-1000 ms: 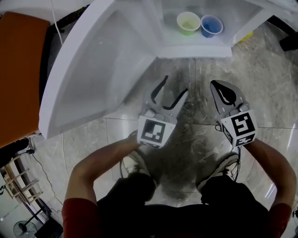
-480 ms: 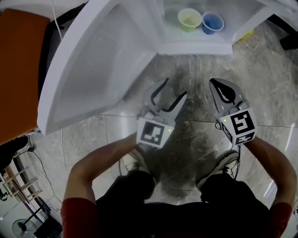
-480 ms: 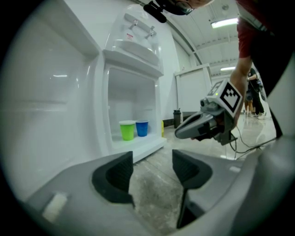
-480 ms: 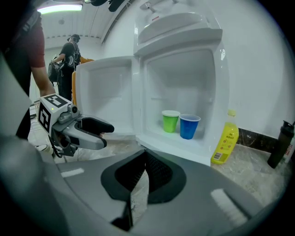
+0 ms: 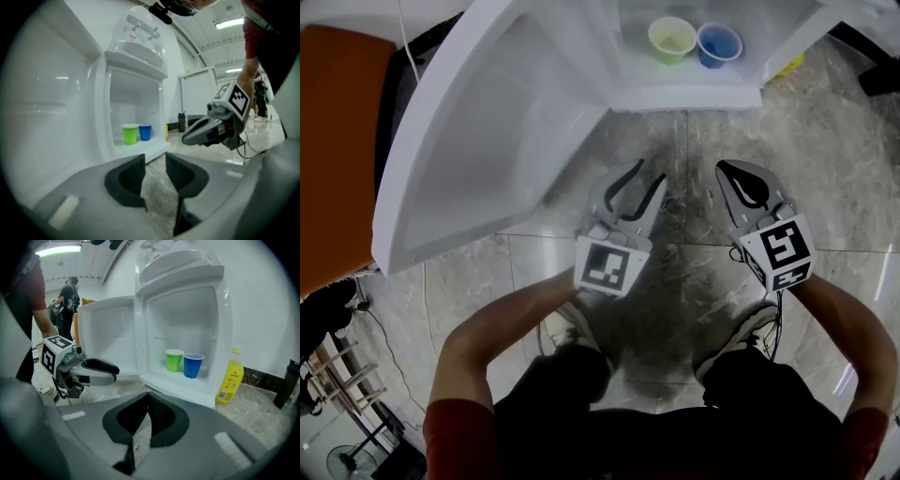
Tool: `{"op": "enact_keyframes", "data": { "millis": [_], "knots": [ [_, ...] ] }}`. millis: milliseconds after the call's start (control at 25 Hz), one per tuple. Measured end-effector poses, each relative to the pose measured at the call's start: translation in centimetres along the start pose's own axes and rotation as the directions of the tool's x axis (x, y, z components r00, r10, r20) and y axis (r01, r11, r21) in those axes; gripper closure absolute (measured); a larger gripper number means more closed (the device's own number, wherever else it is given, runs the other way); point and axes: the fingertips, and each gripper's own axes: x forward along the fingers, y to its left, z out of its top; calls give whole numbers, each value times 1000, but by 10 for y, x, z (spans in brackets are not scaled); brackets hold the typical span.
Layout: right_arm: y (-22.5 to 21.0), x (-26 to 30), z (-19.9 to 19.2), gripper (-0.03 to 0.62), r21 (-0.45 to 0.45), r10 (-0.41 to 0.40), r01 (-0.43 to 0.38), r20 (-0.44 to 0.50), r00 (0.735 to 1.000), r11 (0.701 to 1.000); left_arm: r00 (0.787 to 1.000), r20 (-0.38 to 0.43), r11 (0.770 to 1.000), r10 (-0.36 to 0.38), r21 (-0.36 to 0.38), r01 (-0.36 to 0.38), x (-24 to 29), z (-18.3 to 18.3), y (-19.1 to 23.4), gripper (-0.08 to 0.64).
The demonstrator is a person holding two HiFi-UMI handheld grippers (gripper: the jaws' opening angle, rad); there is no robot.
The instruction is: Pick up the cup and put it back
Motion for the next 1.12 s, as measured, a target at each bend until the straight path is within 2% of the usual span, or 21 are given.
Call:
{"op": "enact_keyframes", "data": {
  "millis": [280, 880, 1120],
  "knots": [
    [0, 1, -1, 592, 1, 4, -4, -4, 1000, 1000, 1000, -7, 1000, 11, -4, -11, 3, -1, 4, 557],
    [-2, 6, -9, 591, 17, 10, -10, -28, 1000, 1000, 1000, -31, 1000, 1, -22, -2, 11, -9, 7, 561],
    [-8, 9, -16, 592, 30, 6, -5, -37, 999, 1000, 999, -47, 999, -25, -24, 23, 19, -18, 8, 561]
  ]
}}
